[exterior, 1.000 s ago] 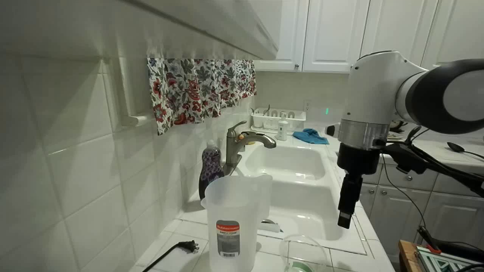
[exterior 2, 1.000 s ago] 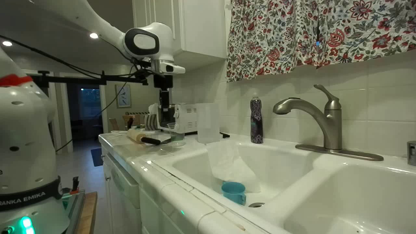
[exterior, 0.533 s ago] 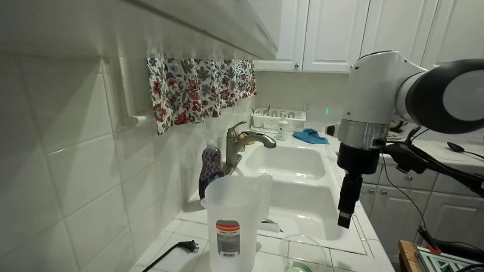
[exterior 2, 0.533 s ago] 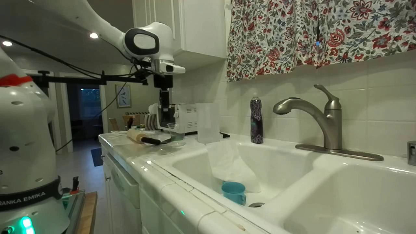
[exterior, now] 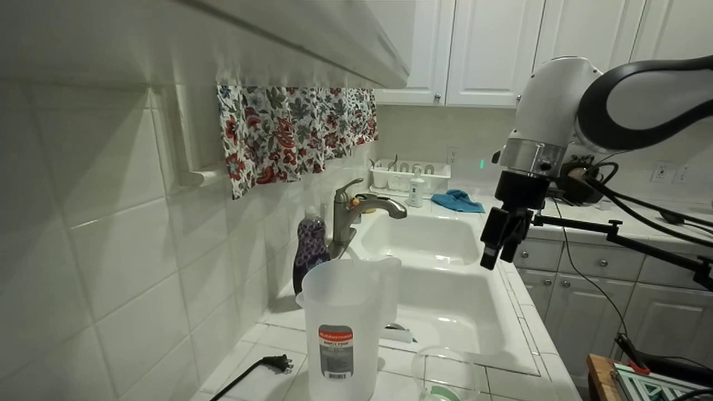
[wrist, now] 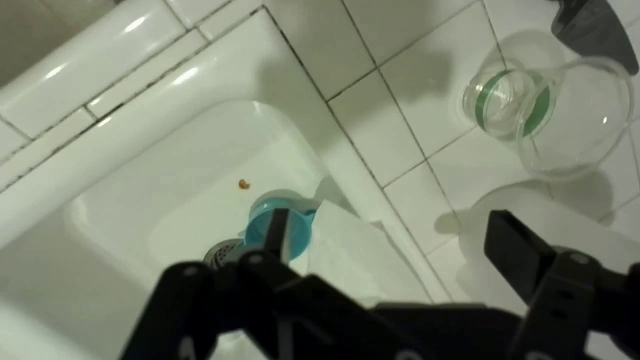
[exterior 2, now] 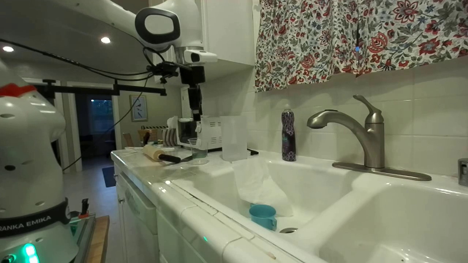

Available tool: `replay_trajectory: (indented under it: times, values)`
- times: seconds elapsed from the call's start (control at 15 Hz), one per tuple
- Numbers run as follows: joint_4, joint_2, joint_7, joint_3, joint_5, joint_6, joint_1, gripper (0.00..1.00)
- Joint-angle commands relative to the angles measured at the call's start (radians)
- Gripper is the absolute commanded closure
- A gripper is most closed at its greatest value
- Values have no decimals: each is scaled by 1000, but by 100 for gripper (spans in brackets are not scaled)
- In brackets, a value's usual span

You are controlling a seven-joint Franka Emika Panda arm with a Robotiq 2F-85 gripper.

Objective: Open the faucet

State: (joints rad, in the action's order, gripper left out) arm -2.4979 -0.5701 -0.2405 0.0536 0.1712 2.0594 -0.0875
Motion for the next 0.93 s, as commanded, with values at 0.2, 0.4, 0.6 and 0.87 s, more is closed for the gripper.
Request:
replay_trajectory:
  times: [0.2, 0.4, 0.6, 0.87]
  values:
    - [85, -3, -40, 87, 11, 156, -132, 0]
    - [131, 23, -17, 135, 35, 275, -157, 0]
    - [187, 73, -17, 162, 31, 401, -169, 0]
    - [270, 183, -102, 154, 17, 573, -204, 0]
